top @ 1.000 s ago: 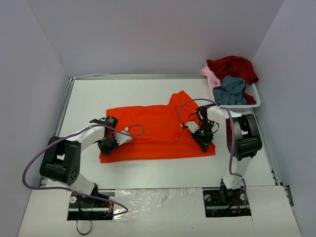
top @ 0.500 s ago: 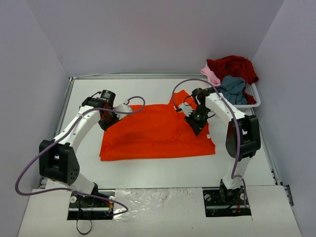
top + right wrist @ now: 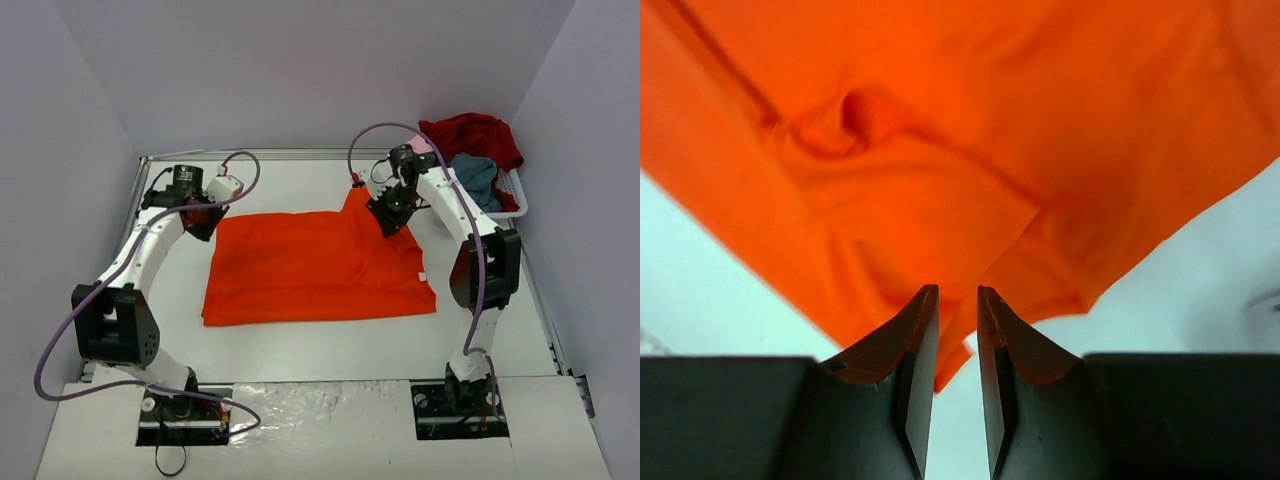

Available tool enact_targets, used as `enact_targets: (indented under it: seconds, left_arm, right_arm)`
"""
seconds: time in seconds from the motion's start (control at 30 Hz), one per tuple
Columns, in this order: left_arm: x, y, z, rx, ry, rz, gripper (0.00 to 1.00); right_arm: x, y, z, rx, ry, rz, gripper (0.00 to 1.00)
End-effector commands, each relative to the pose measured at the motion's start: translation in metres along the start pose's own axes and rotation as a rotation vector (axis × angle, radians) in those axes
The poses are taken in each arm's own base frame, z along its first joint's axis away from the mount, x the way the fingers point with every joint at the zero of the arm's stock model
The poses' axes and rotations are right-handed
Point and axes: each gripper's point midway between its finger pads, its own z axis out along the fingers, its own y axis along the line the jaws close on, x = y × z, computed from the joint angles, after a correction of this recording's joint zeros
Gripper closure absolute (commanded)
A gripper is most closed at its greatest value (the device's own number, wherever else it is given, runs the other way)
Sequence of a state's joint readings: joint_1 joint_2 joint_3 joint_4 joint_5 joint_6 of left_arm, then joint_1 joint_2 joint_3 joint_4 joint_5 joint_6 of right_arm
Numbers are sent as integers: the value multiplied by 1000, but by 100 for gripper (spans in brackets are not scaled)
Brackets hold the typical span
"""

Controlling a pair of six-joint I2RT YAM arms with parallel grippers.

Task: Fold and stack the t-shirts
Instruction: Grap the side of the flattened tshirt furthest away from the robot with both arms

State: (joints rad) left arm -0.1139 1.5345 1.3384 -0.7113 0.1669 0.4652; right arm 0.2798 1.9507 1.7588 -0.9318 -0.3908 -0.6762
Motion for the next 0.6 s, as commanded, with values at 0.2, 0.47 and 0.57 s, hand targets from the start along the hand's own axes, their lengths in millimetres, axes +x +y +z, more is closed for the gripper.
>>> enact_targets:
  seconds: [0.2, 0.47, 0.57]
  left_arm:
    - [-44, 25, 66, 157, -105, -273, 80]
    - [-43, 48, 93, 160, -114, -333, 80]
    - [-39, 54, 97, 140, -118, -338, 80]
  right_arm:
    - [-30, -30, 21, -20, -30, 24, 76]
    - [-67, -80, -2, 52, -226, 92, 63]
    - [-81, -104, -2, 123, -276, 101, 62]
